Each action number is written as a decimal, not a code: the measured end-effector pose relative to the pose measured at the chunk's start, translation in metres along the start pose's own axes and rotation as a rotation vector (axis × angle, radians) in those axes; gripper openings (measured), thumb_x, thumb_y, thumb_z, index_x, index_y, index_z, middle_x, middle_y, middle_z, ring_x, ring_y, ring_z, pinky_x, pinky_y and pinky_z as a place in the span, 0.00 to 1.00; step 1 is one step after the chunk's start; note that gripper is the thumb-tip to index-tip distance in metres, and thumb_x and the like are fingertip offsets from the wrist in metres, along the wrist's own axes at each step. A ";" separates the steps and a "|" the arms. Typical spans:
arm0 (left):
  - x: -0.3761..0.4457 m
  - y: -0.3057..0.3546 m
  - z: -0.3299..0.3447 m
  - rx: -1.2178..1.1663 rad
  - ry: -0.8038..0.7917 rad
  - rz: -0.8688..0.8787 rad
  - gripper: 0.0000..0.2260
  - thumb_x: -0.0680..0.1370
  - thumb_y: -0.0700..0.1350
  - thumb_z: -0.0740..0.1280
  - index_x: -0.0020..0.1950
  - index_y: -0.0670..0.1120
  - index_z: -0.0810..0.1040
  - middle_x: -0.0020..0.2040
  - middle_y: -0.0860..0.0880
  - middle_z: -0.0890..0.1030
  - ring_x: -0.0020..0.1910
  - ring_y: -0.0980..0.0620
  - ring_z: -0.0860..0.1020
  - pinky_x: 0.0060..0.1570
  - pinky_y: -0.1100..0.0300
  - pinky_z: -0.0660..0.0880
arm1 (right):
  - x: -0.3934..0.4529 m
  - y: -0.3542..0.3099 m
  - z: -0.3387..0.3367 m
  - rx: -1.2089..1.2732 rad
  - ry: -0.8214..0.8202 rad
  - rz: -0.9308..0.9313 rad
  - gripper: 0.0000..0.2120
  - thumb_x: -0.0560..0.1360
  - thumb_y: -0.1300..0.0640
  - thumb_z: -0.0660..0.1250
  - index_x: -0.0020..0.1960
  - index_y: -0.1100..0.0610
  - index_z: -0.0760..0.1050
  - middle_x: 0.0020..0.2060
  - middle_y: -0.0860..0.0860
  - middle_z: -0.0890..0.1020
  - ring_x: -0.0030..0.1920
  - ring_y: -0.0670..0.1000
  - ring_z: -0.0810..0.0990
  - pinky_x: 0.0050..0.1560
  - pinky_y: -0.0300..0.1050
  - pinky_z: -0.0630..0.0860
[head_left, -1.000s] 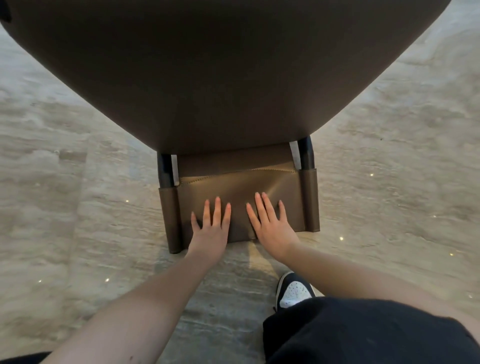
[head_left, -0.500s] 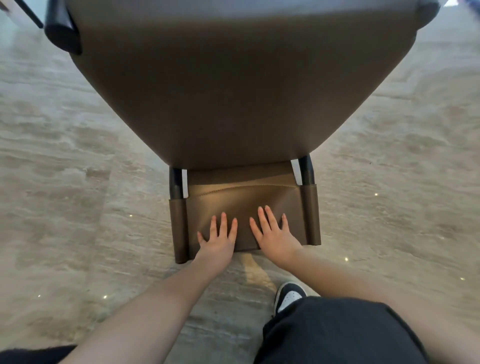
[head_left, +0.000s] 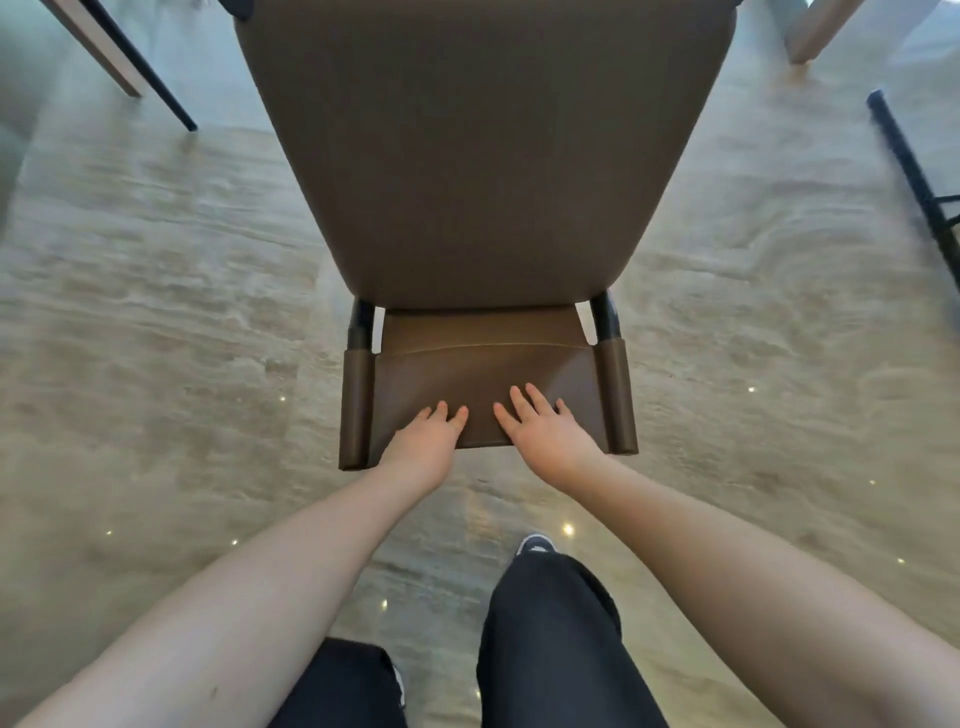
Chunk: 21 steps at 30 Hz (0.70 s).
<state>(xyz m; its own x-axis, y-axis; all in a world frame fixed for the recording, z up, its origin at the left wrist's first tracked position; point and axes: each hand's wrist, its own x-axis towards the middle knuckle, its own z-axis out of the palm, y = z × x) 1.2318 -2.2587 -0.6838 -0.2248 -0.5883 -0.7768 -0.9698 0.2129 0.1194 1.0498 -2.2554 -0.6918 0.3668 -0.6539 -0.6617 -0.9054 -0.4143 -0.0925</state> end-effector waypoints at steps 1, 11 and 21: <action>-0.011 0.002 -0.021 0.017 0.006 0.000 0.36 0.80 0.30 0.56 0.83 0.49 0.46 0.82 0.42 0.51 0.80 0.41 0.55 0.74 0.44 0.63 | -0.008 0.003 -0.020 0.005 0.012 0.001 0.34 0.80 0.65 0.58 0.79 0.54 0.44 0.79 0.59 0.48 0.79 0.61 0.45 0.73 0.65 0.57; -0.094 0.006 -0.177 0.091 0.229 -0.064 0.32 0.78 0.32 0.57 0.80 0.54 0.60 0.72 0.46 0.74 0.63 0.41 0.78 0.59 0.49 0.77 | -0.060 0.025 -0.189 0.057 0.169 -0.017 0.29 0.80 0.66 0.57 0.78 0.55 0.54 0.76 0.59 0.61 0.77 0.60 0.58 0.67 0.56 0.68; -0.127 0.001 -0.322 0.095 0.343 -0.128 0.34 0.77 0.32 0.53 0.77 0.62 0.65 0.67 0.45 0.77 0.59 0.41 0.79 0.46 0.56 0.71 | -0.075 0.055 -0.330 0.083 0.312 -0.011 0.21 0.76 0.69 0.59 0.67 0.57 0.69 0.58 0.56 0.77 0.62 0.58 0.74 0.49 0.52 0.75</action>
<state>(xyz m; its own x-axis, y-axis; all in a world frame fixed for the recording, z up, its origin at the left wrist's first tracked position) 1.2288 -2.4347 -0.3855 -0.1362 -0.8386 -0.5274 -0.9826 0.1820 -0.0357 1.0429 -2.4382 -0.4019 0.4128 -0.8174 -0.4018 -0.9107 -0.3776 -0.1673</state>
